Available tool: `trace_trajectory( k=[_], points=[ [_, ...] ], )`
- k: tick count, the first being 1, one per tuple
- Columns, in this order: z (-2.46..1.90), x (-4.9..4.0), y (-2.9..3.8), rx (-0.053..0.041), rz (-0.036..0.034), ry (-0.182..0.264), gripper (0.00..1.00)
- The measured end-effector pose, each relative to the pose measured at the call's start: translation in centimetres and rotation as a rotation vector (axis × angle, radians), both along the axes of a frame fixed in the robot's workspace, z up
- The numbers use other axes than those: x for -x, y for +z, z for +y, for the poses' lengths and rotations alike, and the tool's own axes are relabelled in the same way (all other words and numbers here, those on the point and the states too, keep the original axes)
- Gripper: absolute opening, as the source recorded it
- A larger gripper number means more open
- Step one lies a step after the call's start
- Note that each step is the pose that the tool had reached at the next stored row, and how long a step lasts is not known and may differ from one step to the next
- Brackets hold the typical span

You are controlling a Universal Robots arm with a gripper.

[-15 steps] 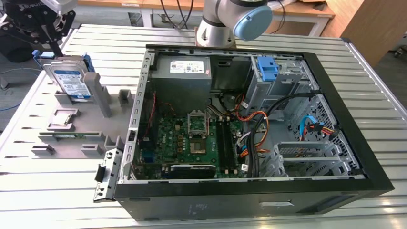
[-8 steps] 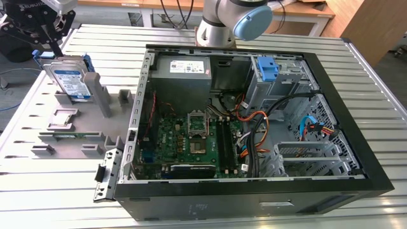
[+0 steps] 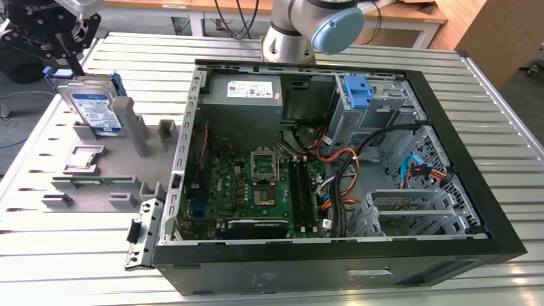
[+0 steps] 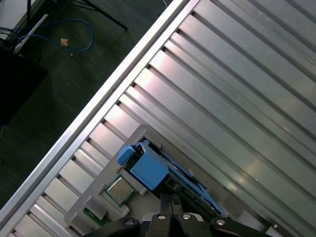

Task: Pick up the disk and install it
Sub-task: 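Pick up the disk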

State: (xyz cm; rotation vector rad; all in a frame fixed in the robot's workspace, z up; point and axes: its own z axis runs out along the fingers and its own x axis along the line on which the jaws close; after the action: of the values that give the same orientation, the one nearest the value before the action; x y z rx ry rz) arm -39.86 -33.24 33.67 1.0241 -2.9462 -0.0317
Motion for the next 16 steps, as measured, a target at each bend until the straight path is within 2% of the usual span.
trace_trajectory(
  k=[4,16],
  points=[
    [-0.01,0.00,-0.01,0.0001,0.0000,0.020,0.11],
    [-0.01,0.00,-0.02,0.0000,0.0000,0.230,0.11]
  ],
)
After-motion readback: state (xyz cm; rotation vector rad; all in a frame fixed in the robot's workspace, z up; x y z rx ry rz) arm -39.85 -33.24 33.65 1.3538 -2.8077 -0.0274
